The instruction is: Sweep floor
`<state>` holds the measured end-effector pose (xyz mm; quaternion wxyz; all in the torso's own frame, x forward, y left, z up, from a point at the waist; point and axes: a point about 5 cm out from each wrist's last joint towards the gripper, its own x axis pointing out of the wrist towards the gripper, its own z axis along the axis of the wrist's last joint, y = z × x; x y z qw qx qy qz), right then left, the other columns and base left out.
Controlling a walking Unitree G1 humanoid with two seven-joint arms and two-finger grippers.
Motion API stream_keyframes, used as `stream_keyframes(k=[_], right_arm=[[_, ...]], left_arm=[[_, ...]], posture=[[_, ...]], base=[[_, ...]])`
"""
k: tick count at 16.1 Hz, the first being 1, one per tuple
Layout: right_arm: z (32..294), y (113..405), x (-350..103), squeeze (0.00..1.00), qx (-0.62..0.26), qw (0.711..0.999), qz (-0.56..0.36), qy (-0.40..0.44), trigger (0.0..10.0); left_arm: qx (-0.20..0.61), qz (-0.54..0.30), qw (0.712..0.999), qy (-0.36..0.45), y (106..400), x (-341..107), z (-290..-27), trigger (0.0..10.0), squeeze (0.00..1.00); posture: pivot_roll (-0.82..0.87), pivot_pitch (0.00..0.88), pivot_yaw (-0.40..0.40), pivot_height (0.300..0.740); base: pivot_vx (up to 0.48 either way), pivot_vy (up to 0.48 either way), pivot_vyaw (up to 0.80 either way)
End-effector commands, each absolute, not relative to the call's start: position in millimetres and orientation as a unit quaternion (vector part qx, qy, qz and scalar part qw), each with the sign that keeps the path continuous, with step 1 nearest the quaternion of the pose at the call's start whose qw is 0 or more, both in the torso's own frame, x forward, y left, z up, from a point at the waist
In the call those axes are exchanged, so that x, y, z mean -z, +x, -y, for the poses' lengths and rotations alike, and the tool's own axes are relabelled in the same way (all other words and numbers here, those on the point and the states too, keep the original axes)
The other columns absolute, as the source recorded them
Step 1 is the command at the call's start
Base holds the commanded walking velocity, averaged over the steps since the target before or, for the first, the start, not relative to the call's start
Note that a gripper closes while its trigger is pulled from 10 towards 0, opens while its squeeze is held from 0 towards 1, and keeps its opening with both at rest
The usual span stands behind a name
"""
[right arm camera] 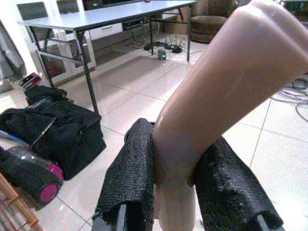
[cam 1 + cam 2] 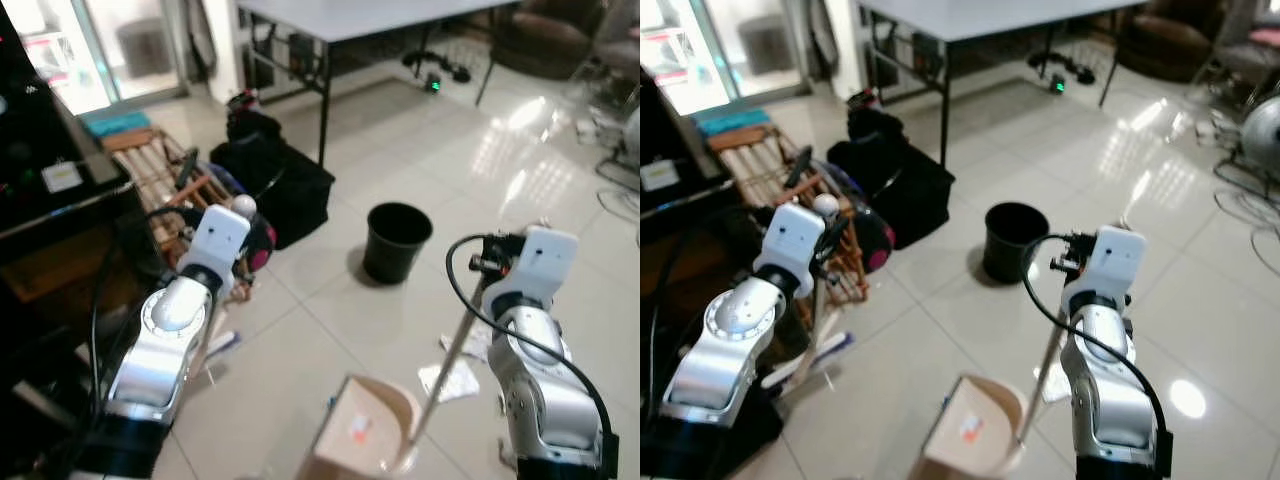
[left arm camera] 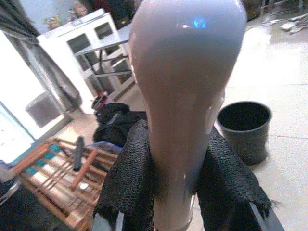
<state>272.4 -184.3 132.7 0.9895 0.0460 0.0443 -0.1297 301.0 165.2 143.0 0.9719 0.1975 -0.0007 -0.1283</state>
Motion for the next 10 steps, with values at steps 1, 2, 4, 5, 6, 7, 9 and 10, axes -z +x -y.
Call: stream_keyframes(k=[1, 2, 4, 5, 6, 7, 9, 10], right_arm=[[188.0, 273.0, -142.0, 0.00, 0.134, 0.990, -0.023, 0.041, 10.0], [187.0, 274.1, -142.6, 0.00, 0.130, 0.991, -0.021, 0.030, 10.0], [187.2, 276.6, -142.0, 0.00, 0.129, 0.991, -0.024, -0.002, 10.0], [187.5, 277.1, -141.5, 0.00, 0.127, 0.992, -0.025, -0.009, 10.0], [187.5, 277.7, -141.2, 0.00, 0.124, 0.992, -0.025, -0.008, 10.0], [186.8, 277.7, -142.7, 0.00, 0.117, 0.993, -0.020, 0.002, 10.0], [184.2, 276.8, -142.5, 0.00, 0.105, 0.994, -0.020, 0.031, 10.0], [183.9, 276.4, -141.8, 0.00, 0.104, 0.994, -0.021, 0.033, 10.0]], left_arm=[[0.140, 0.019, 0.971, 0.194, 302.1, -150.0, -157.9, 10.0, 0.00], [0.134, 0.015, 0.975, 0.178, 301.9, -148.9, -158.1, 10.0, 0.00], [0.134, 0.012, 0.977, 0.164, 301.4, -147.4, -157.0, 10.0, 0.00], [0.136, 0.013, 0.977, 0.163, 301.1, -147.5, -156.5, 10.0, 0.00], [0.136, 0.015, 0.978, 0.160, 300.7, -147.1, -156.0, 10.0, 0.00], [0.138, 0.020, 0.978, 0.158, 300.6, -147.5, -155.4, 10.0, 0.00], [0.133, 0.022, 0.979, 0.150, 300.3, -147.9, -156.4, 10.0, 0.00], [0.129, 0.022, 0.980, 0.150, 300.2, -147.6, -157.8, 10.0, 0.00]], posture=[[0.04, 0.000, -0.032, 0.740], [0.04, 0.000, -0.035, 0.740], [0.04, 0.000, -0.037, 0.740], [0.04, 0.000, -0.037, 0.740], [0.04, 0.000, -0.039, 0.740], [0.04, 0.000, -0.039, 0.740], [0.04, 0.000, -0.040, 0.740], [0.04, 0.000, -0.040, 0.740]], base=[[0.000, -0.480, 0.00], [0.000, 0.000, 0.00], [0.000, 0.000, 0.00], [0.000, 0.000, 0.00], [0.000, 0.000, 0.00], [0.000, 0.000, 0.00], [0.000, 0.000, 0.00], [0.000, 0.000, -0.80]])
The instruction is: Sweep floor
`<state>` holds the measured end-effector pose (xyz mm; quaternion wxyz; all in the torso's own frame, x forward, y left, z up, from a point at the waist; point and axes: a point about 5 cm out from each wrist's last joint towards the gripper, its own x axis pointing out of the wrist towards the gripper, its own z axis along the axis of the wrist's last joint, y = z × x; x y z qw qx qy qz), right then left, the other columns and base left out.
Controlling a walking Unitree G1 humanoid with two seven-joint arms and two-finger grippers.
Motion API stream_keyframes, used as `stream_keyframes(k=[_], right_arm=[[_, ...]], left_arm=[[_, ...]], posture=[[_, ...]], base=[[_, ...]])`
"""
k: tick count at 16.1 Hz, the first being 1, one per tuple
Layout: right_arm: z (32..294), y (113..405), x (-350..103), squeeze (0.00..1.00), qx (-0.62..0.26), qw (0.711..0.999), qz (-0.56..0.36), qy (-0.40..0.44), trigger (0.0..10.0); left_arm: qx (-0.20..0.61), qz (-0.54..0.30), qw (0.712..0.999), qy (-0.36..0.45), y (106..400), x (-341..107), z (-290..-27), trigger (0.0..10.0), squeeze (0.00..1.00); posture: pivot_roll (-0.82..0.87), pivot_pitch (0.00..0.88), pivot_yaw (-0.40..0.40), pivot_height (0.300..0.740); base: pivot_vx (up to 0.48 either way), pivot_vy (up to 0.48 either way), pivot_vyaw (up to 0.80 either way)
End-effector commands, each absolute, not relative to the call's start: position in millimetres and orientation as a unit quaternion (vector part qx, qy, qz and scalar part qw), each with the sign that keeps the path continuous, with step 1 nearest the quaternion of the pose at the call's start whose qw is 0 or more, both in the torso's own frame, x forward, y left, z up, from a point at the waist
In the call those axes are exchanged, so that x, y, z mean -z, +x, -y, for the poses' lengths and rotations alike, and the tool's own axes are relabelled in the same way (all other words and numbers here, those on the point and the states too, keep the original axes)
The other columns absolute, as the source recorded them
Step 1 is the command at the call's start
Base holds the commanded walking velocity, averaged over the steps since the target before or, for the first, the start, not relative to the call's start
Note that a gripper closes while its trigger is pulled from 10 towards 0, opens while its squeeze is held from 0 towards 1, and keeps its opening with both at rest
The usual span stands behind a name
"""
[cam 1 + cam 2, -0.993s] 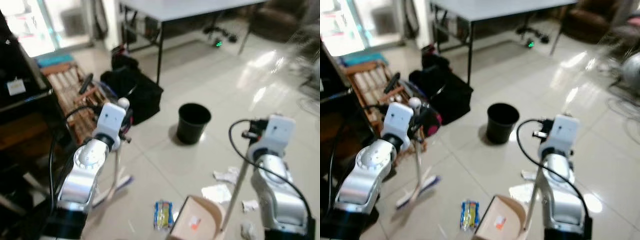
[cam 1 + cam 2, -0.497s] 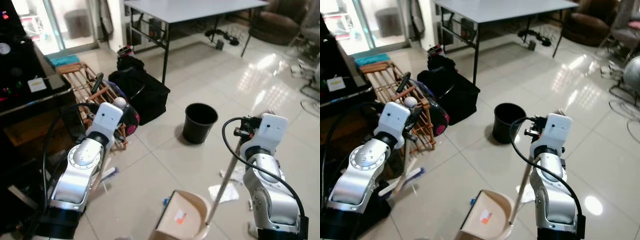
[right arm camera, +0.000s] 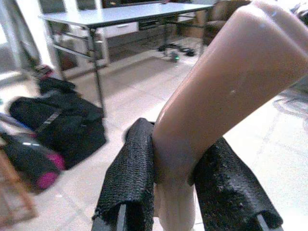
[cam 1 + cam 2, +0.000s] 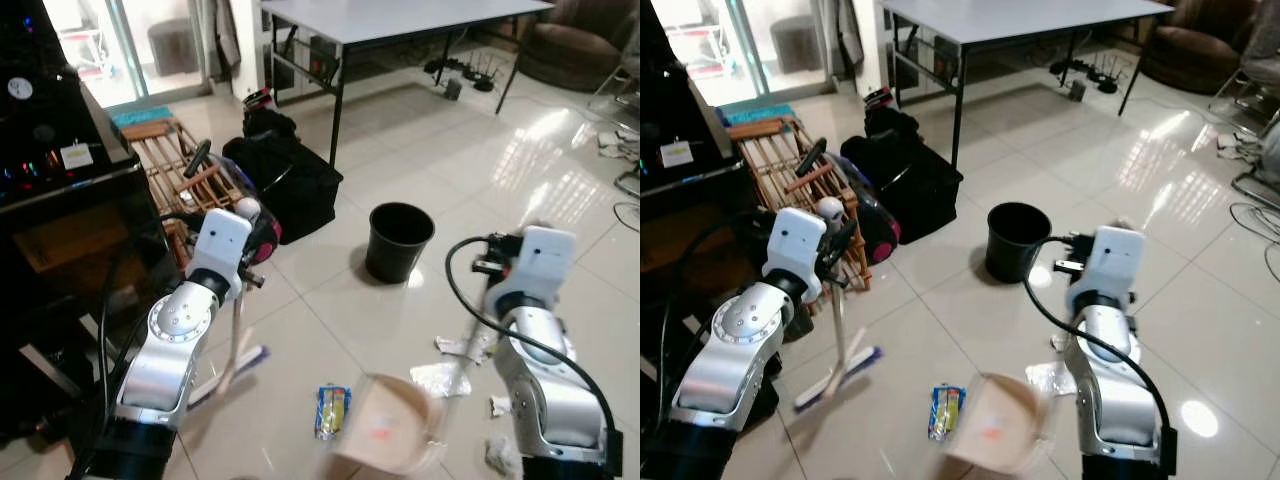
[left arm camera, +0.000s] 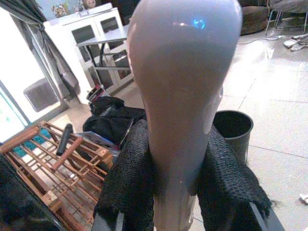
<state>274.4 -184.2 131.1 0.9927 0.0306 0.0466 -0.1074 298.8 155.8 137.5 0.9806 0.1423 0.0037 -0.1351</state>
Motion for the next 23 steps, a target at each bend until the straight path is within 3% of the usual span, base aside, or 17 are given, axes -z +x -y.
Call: stream_keyframes(k=[1, 7, 14, 18, 23], right_arm=[[183.4, 275.2, -140.1, 0.00, 0.105, 0.994, -0.026, 0.030, 10.0], [182.5, 272.2, -137.2, 0.00, 0.106, 0.992, -0.034, 0.050, 10.0], [183.8, 270.3, -142.8, 0.00, 0.105, 0.994, -0.007, 0.006, 10.0], [182.8, 270.2, -140.5, 0.00, 0.102, 0.995, -0.011, 0.005, 10.0], [177.1, 271.0, -136.5, 0.00, 0.086, 0.996, -0.024, 0.002, 10.0]], left_arm=[[0.125, 0.022, 0.981, 0.150, 299.7, -147.1, -159.3, 10.0, 0.00], [0.123, 0.036, 0.980, 0.152, 299.8, -150.0, -159.8, 10.0, 0.00], [0.112, 0.025, 0.983, 0.144, 299.4, -146.9, -163.6, 10.0, 0.00], [0.113, 0.022, 0.982, 0.147, 297.7, -146.6, -164.5, 10.0, 0.00], [0.114, 0.018, 0.981, 0.156, 296.4, -146.7, -167.4, 10.0, 0.00]], posture=[[0.04, 0.000, -0.042, 0.740], [0.04, 0.000, -0.042, 0.740], [0.04, 0.000, -0.040, 0.740], [0.04, 0.000, -0.043, 0.740], [0.05, 0.000, -0.044, 0.740]], base=[[0.000, 0.000, -0.80], [0.000, 0.000, -0.80], [0.000, 0.000, -0.80], [0.000, 0.339, -0.80], [0.000, 0.429, 0.00]])
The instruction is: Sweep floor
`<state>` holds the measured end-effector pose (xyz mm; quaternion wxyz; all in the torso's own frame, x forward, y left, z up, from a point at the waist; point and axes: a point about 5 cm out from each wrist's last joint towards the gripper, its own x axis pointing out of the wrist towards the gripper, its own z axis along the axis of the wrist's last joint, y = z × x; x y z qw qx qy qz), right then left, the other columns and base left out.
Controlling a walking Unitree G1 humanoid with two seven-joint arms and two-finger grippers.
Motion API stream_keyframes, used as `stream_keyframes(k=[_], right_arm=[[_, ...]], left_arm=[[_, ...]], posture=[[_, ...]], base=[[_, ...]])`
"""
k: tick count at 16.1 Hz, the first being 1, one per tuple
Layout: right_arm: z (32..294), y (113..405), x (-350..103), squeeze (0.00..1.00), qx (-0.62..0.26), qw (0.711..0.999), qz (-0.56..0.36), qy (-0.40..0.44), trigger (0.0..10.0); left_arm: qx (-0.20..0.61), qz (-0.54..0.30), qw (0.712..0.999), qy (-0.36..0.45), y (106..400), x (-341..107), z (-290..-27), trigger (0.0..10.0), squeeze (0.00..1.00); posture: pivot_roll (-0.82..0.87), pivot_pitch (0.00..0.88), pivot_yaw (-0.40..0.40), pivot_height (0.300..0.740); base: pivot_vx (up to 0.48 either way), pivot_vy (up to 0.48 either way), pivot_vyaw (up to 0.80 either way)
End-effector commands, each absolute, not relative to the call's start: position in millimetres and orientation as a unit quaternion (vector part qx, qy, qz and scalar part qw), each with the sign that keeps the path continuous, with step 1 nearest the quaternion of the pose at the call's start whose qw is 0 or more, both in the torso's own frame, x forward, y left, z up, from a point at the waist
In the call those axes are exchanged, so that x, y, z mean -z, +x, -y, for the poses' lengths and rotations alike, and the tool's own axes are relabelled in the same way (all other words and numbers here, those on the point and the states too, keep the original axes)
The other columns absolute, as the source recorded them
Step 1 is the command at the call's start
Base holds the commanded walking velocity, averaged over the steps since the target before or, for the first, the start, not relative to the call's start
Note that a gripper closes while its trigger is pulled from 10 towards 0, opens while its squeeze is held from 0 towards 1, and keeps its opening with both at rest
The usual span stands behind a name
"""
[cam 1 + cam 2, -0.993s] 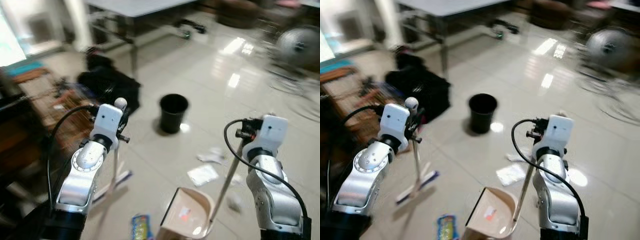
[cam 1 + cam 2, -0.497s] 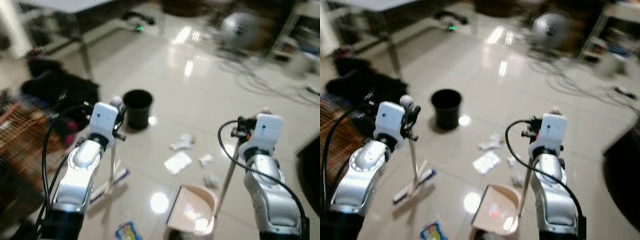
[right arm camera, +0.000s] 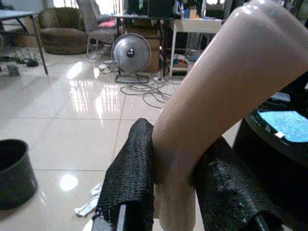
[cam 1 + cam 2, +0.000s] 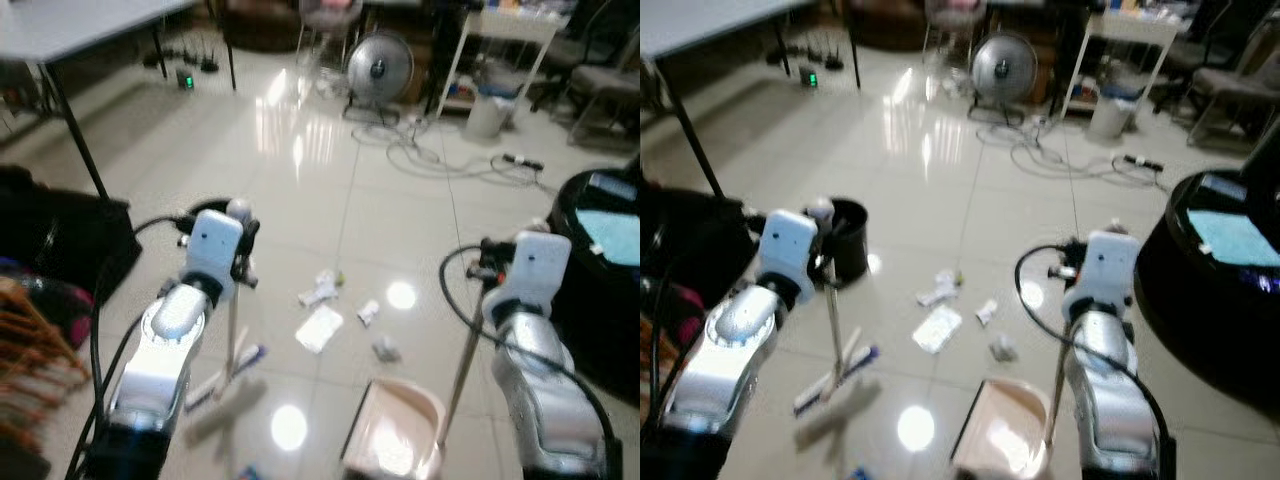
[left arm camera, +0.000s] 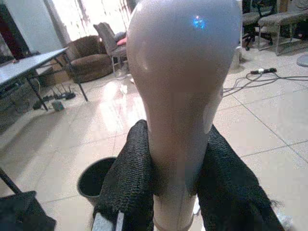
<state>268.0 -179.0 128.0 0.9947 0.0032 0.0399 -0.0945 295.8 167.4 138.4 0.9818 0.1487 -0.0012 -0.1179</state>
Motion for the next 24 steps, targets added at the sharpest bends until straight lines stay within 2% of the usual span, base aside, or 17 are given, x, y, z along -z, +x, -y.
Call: stream_keyframes(k=[1, 4, 6, 9, 18, 24], right_arm=[[176, 271, -136, 0.00, 0.082, 0.996, -0.026, 0.003, 10.0], [173, 273, -134, 0.00, 0.071, 0.997, -0.030, 0.007, 10.0], [170, 273, -134, 0.00, 0.065, 0.997, -0.032, 0.009, 10.0], [170, 273, -131, 0.00, 0.062, 0.997, -0.037, 0.011, 10.0], [181, 281, -133, 0.00, 0.074, 0.997, -0.019, -0.005, 10.0], [175, 286, -136, 0.00, 0.054, 0.998, -0.013, -0.014, 10.0]], left_arm=[[0.114, 0.018, 0.981, 0.157, 296, -147, -168, 10.0, 0.00], [0.111, 0.017, 0.981, 0.160, 295, -147, -172, 10.0, 0.00], [0.120, 0.028, 0.976, 0.178, 292, -151, -172, 10.0, 0.00], [0.129, 0.020, 0.973, 0.192, 291, -148, -171, 10.0, 0.00], [0.135, -0.005, 0.972, 0.190, 289, -136, -167, 10.0, 0.00], [0.143, 0.000, 0.978, 0.152, 287, -137, -161, 10.0, 0.00]], posture=[[0.06, 0.000, -0.049, 0.740], [0.07, 0.000, -0.055, 0.740], [0.07, 0.000, -0.055, 0.740], [0.07, 0.000, -0.053, 0.740], [0.09, 0.000, -0.049, 0.740], [0.08, 0.000, -0.053, 0.740]], base=[[0.000, 0.405, 0.00], [0.000, 0.404, 0.00], [0.000, 0.000, 0.00], [0.000, -0.480, 0.00], [0.000, 0.000, 0.00], [-0.111, 0.000, 0.00]])
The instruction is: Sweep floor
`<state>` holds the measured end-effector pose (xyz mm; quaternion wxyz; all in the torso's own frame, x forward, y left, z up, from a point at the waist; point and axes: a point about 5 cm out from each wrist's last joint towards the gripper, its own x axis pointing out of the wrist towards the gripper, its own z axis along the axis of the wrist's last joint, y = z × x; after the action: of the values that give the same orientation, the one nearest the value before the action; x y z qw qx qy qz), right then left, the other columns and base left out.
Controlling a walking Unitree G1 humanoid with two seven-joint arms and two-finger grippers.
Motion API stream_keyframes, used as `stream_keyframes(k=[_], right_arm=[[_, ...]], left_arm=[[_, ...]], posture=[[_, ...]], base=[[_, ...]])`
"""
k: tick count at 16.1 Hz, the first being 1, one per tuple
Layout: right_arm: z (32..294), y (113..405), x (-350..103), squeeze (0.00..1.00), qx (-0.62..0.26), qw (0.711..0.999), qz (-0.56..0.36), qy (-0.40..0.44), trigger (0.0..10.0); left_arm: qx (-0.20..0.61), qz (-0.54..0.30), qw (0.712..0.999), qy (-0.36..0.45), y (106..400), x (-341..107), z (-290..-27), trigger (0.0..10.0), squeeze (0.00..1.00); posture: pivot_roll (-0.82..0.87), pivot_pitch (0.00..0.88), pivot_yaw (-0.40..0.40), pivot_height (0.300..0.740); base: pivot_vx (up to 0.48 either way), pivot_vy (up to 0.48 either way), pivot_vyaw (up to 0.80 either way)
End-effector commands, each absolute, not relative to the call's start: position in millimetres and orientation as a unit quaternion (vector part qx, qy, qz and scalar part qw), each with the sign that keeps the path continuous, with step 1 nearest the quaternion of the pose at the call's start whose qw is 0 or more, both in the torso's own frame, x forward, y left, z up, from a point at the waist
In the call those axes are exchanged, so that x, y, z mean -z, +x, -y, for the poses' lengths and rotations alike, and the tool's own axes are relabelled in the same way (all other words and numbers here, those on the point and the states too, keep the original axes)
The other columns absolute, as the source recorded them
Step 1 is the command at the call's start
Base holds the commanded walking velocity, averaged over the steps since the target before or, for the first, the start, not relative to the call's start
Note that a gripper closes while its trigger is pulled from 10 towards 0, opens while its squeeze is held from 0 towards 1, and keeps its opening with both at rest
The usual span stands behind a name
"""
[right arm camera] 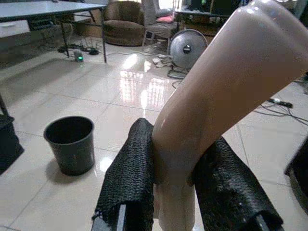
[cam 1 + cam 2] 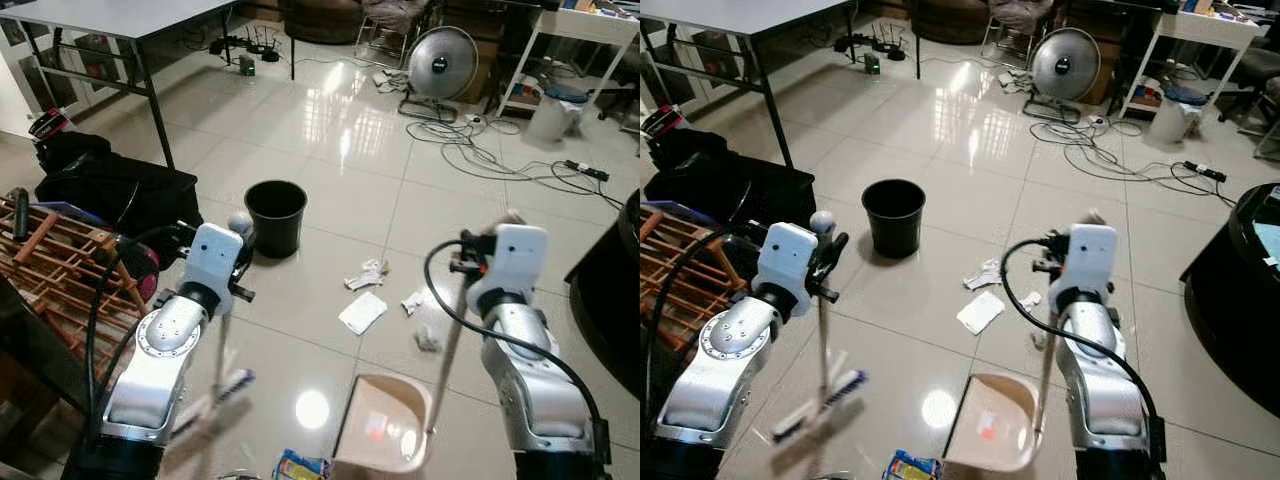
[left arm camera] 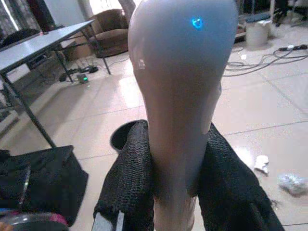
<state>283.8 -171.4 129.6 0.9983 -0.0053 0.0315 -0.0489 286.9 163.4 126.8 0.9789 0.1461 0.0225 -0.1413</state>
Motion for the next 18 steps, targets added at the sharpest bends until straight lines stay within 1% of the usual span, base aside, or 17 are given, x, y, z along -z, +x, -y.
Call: stream_keyframes(k=[1, 15, 16, 18], right_arm=[[174.9, 286.2, -136.4, 0.00, 0.053, 0.998, -0.013, -0.015, 10.0], [173.5, 285.1, -134.8, 0.00, 0.055, 0.998, -0.013, -0.014, 10.0], [176.0, 282.3, -133.3, 0.00, 0.064, 0.998, -0.015, -0.011, 10.0], [180.7, 277.1, -130.2, 0.00, 0.081, 0.997, -0.020, -0.007, 10.0]], left_arm=[[0.144, 0.000, 0.978, 0.152, 286.7, -137.6, -160.9, 10.0, 0.00], [0.157, 0.006, 0.975, 0.160, 284.8, -139.3, -158.2, 10.0, 0.00], [0.172, 0.009, 0.971, 0.167, 284.5, -140.7, -155.4, 10.0, 0.00], [0.187, 0.013, 0.969, 0.161, 285.1, -144.0, -152.2, 10.0, 0.00]], posture=[[0.08, 0.000, -0.053, 0.740], [0.08, 0.000, -0.051, 0.740], [0.08, 0.000, -0.034, 0.740], [0.08, 0.000, -0.026, 0.740]], base=[[-0.375, 0.000, 0.00], [-0.369, 0.000, 0.00], [0.000, -0.442, 0.00], [0.000, 0.000, 0.00]])
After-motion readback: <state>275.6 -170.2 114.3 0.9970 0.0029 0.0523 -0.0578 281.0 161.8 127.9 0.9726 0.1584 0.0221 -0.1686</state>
